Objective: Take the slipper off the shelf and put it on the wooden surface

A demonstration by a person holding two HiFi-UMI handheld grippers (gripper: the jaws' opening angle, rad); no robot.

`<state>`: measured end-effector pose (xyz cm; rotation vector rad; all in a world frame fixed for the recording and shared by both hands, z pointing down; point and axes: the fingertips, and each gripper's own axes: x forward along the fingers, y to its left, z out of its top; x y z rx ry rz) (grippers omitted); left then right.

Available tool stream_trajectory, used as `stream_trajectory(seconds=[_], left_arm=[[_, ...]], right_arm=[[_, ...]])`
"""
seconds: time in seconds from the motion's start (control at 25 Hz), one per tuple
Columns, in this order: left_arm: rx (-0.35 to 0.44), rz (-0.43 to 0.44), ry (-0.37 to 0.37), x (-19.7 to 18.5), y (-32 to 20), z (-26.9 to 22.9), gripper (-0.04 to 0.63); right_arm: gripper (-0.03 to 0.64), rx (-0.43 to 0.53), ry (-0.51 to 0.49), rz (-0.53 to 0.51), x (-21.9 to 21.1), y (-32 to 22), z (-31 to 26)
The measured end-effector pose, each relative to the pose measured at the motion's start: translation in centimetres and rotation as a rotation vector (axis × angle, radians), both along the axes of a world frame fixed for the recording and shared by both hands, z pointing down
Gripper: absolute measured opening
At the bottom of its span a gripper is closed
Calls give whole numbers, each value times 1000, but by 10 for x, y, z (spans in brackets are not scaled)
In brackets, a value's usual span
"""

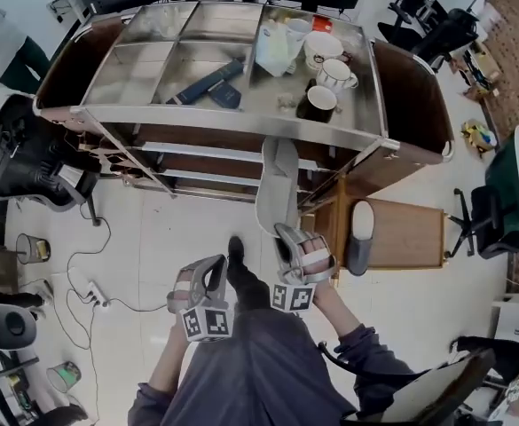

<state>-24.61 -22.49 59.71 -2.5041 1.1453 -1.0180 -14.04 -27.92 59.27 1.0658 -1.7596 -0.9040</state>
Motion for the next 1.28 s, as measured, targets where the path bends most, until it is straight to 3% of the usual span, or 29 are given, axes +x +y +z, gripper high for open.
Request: stream_trajectory(seconds=[0.24,0.48,0.64,0.88,1.08,1.28], left_arm=[[-24,26,29,44,112,-2,16],[-19,81,40,98,164,-14,15],[2,131,25,151,178,-16,15],[-23,155,-26,256,198,-8,15],[-38,99,-25,365,202,-9,15],[-26,41,-43,421,202,-12,15]], right_arm=[[43,-27,-2,29,54,135,-19],[43,-68,8,99,122,206,-20],[43,-83,23,131,185,231,-13],[43,-184,27,159,316,253,39],[44,-267,42,97,413,248,97],[44,-356,70,22,462,232,151]])
